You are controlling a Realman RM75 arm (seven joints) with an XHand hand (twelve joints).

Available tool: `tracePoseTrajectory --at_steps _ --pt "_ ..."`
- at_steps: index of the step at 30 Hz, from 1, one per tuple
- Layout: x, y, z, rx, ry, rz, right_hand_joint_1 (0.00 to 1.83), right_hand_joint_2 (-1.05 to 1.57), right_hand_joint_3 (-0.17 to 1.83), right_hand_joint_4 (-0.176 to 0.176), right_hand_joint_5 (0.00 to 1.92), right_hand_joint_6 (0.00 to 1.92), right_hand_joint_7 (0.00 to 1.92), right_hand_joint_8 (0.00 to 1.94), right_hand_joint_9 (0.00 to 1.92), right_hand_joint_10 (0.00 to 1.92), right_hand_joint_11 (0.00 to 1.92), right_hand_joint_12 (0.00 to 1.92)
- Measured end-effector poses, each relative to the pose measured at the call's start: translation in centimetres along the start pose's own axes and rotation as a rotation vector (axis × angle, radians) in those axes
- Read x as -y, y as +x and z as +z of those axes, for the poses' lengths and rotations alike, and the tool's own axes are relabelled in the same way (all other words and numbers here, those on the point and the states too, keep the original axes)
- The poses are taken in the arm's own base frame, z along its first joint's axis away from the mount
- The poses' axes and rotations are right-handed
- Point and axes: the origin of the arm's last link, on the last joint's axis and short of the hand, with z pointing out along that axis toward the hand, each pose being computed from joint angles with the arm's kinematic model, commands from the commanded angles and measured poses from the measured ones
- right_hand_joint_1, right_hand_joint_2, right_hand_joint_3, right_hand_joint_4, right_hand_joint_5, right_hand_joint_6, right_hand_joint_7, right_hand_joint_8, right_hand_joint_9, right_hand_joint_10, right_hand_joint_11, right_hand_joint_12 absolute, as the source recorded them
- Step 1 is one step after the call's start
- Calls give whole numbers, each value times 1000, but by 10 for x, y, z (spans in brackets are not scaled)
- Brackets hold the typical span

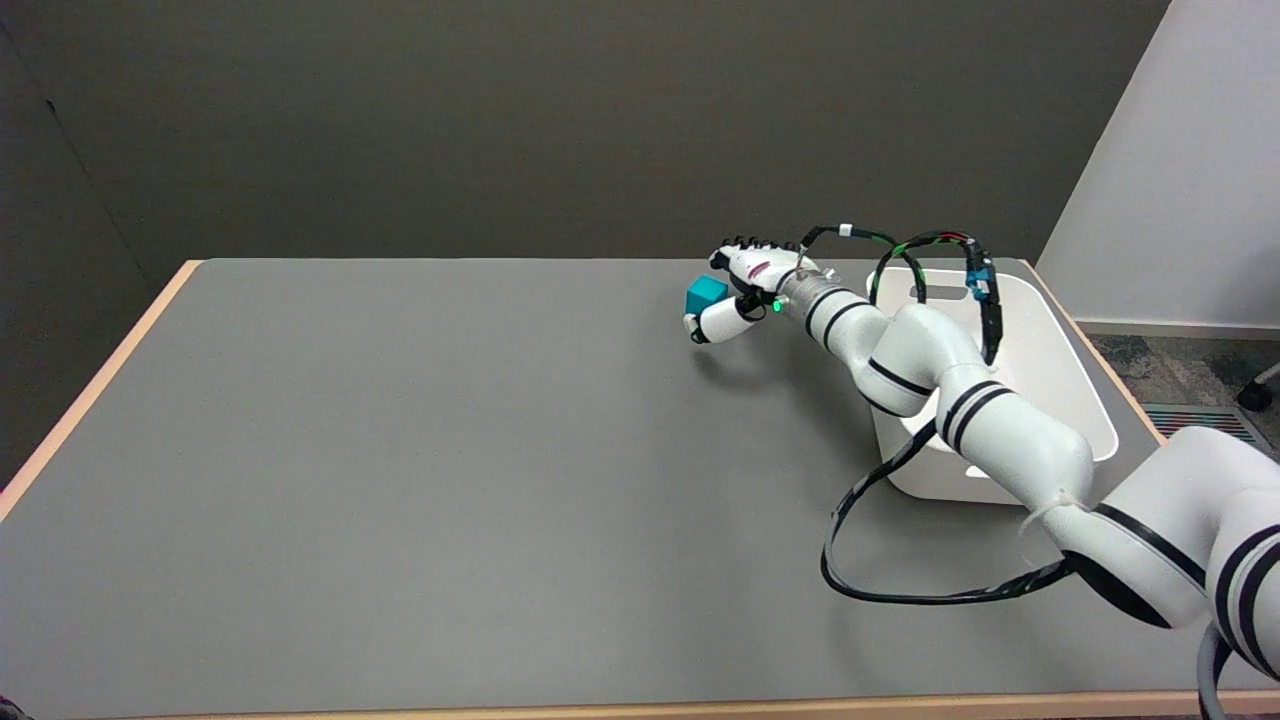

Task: Pick up blue wooden cube.

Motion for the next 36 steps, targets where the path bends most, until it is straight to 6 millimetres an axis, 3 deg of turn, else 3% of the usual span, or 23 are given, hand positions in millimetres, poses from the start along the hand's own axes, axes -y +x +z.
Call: tracePoseTrajectory --at_steps 5,10,12,14,16,18,19,20,21,25,36 --pt "6 -3 3 5 15 11 468 699 839 -161 140 392 186 300 82 548 26 1106" --pt "11 -4 6 6 31 23 611 726 976 -131 202 527 304 401 224 691 129 1166" --pt "13 -4 7 6 36 29 730 788 960 -101 241 788 415 481 335 786 218 1285" --pt "14 -4 8 5 41 32 798 831 877 -85 234 916 473 513 364 853 255 1336" --pt "15 -4 8 3 47 36 851 862 866 -51 243 1119 575 738 461 986 375 1458" --pt "16 -4 9 0 52 40 878 868 867 -43 248 1174 592 812 508 1050 416 1500" --pt "16 -4 9 -1 55 41 952 1005 625 -78 282 1354 631 985 560 1066 460 1492" --pt "16 -4 9 -2 58 43 1077 1254 180 -146 344 1666 700 1275 637 1069 526 1460" --pt "16 -4 10 -4 61 44 1132 1353 10 -176 367 1808 730 1414 671 1091 556 1490" --pt "16 -4 10 -10 72 51 1144 1272 155 -176 379 1775 760 1422 717 1235 540 1800" --pt "18 0 7 -42 110 104 1152 1314 46 -176 384 1714 796 1426 783 1289 520 1921"
